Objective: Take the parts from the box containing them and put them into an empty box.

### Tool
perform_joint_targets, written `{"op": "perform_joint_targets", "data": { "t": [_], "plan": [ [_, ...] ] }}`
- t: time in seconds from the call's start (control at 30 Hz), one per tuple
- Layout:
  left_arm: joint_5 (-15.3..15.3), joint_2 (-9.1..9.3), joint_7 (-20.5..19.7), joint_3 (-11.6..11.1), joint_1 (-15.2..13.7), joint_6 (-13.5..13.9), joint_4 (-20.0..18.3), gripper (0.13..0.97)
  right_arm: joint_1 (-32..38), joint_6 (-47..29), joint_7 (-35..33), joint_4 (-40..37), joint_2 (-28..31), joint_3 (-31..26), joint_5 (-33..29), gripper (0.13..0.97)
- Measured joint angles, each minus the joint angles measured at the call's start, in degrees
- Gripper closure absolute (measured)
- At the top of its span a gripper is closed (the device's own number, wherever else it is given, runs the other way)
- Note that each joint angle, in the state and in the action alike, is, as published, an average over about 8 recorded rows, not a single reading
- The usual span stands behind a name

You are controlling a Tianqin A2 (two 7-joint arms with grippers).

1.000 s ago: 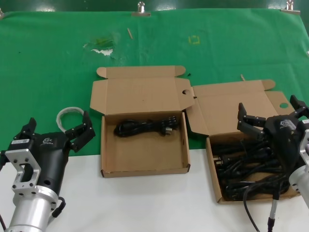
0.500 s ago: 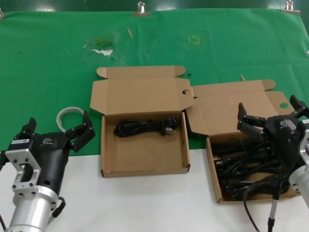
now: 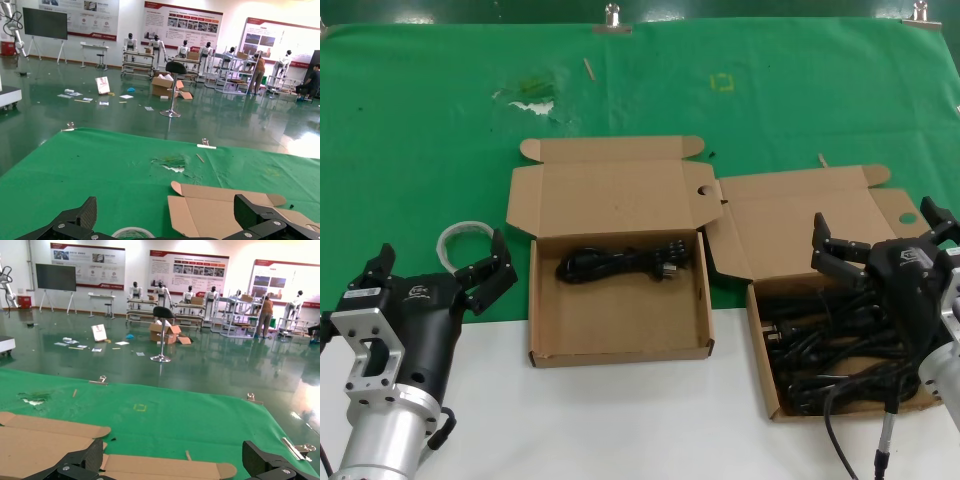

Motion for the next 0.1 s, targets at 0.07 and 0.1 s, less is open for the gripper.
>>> {"op": "perform_joint_targets", "data": {
  "t": [0.07,0.1],
  "plan": [
    [0.0,0.00,0.0,0.0,0.0,0.0,0.0,0.132,0.0,0.0,0.0,0.0,0.0,0.0,0.0,0.129],
    [0.0,0.00,0.0,0.0,0.0,0.0,0.0,0.132,0.0,0.0,0.0,0.0,0.0,0.0,0.0,0.129]
  ]
}}
